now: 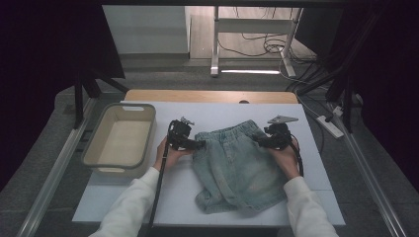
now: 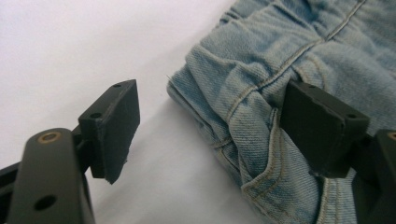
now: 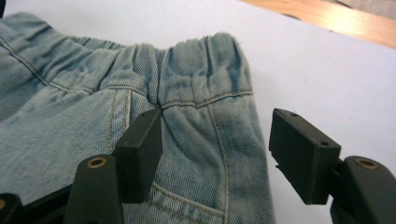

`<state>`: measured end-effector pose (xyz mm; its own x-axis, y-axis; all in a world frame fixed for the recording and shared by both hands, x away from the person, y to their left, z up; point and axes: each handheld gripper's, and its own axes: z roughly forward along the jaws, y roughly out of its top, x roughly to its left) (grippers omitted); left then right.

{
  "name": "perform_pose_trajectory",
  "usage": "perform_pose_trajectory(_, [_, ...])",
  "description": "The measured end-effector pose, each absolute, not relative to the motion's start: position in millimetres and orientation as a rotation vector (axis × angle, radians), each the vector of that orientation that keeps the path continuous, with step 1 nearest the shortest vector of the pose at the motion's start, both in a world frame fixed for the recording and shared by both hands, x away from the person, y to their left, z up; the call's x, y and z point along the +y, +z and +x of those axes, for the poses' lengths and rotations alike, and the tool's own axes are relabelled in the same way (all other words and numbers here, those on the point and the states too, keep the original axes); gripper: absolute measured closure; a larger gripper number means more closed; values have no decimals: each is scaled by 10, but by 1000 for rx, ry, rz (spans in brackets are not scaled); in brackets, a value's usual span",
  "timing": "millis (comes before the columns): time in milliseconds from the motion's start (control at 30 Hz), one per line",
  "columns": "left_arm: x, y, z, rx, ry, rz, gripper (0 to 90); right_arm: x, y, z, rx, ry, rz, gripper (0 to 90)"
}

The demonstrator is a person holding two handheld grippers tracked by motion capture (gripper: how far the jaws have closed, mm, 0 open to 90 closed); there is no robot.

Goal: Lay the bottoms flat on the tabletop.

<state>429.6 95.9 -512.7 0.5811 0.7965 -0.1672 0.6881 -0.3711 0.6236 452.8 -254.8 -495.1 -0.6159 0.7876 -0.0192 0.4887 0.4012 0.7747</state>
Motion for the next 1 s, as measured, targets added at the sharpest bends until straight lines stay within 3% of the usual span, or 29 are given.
perform_pose_trajectory(133, [919, -5172, 4298, 1169, 199, 2175, 218, -2495, -5021, 4562, 2310, 1026, 1092, 347])
perform_pose_trajectory(333, [900, -5225, 4308, 1161, 161, 2184, 242, -2494, -5123, 4611, 2332, 988, 1103, 415])
perform_pose_trajectory(567, [907, -5240, 4298, 1142, 126, 2186, 424, -2498, -5180, 4624, 2373, 944, 1114, 656])
perform_pose_trajectory(667, [924, -5236, 4290, 1117, 106, 2179, 572, -2496, -5157, 4611, 2383, 945, 1092, 747])
perform_pose_trajectory(800, [939, -5209, 4270, 1089, 103, 2170, 702, -2489, -5122, 4591, 2386, 949, 1072, 784])
perform_pose_trajectory(1000, [991, -5117, 4228, 1058, 137, 2141, 742, -2501, -4973, 4523, 2361, 1015, 1048, 810])
